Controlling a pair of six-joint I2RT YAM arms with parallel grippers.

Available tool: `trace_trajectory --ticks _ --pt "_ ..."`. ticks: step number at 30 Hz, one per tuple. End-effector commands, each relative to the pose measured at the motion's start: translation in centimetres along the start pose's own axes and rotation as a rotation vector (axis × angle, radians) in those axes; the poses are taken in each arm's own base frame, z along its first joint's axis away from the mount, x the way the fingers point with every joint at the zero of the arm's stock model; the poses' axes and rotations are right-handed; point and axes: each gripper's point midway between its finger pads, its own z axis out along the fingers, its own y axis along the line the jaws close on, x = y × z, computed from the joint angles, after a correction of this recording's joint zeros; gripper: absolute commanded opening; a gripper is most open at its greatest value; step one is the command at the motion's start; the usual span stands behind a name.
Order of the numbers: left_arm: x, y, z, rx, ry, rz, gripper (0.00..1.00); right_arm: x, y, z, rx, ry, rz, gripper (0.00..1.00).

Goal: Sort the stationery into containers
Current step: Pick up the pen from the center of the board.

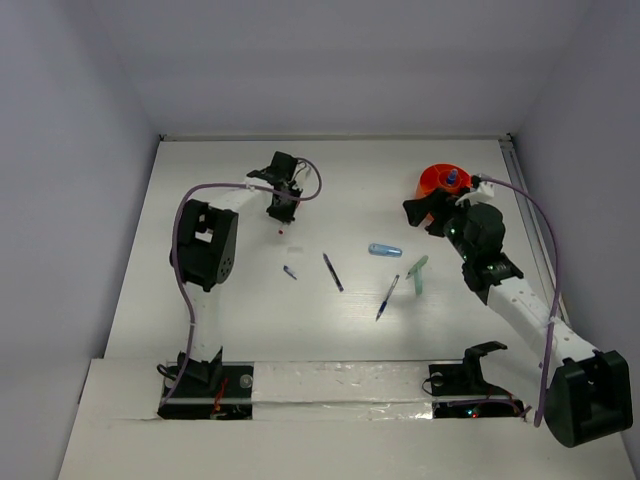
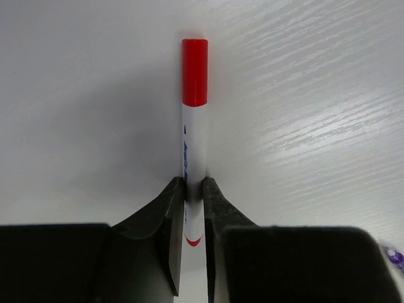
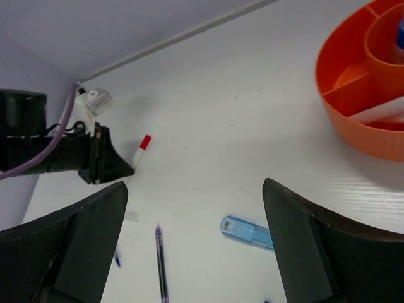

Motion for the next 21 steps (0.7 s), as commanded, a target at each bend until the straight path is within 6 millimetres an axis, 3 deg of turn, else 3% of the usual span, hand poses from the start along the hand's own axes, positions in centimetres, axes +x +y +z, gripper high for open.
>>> trace_trajectory --ticks 1,4,8,12,17,21 --pt "5.9 -1.1 -0.1 0.042 0.195 -0.035 0.00 -1.1 3.3 -0.3 -0.172 -0.013 -0.033 0.94" --pt "1.9 -1.9 -2.7 0.081 0.043 -0.074 0.00 -0.4 4.6 0.0 -0.245 0.039 -0.036 0.96" --pt "-2.6 -5.4 -7.2 0.201 -0.147 -0.096 0.00 0.2 5.7 -0.1 -0.312 0.075 -0.028 0.97" --pt "-4.2 -9.3 -9.7 0.284 -0.255 -0.041 0.00 0.6 7.2 -0.6 -0.395 0.108 0.003 0.98" --pt "-5.5 -9.9 -10.6 0.269 -0.313 -0.051 0.00 1.8 8.1 -0.2 -0.432 0.158 -0.003 1.00" --pt "-5.9 -13.8 -12.3 0.373 -0.362 -0.002 0.00 2.5 9.0 0.2 -0.457 0.198 -0.005 1.00"
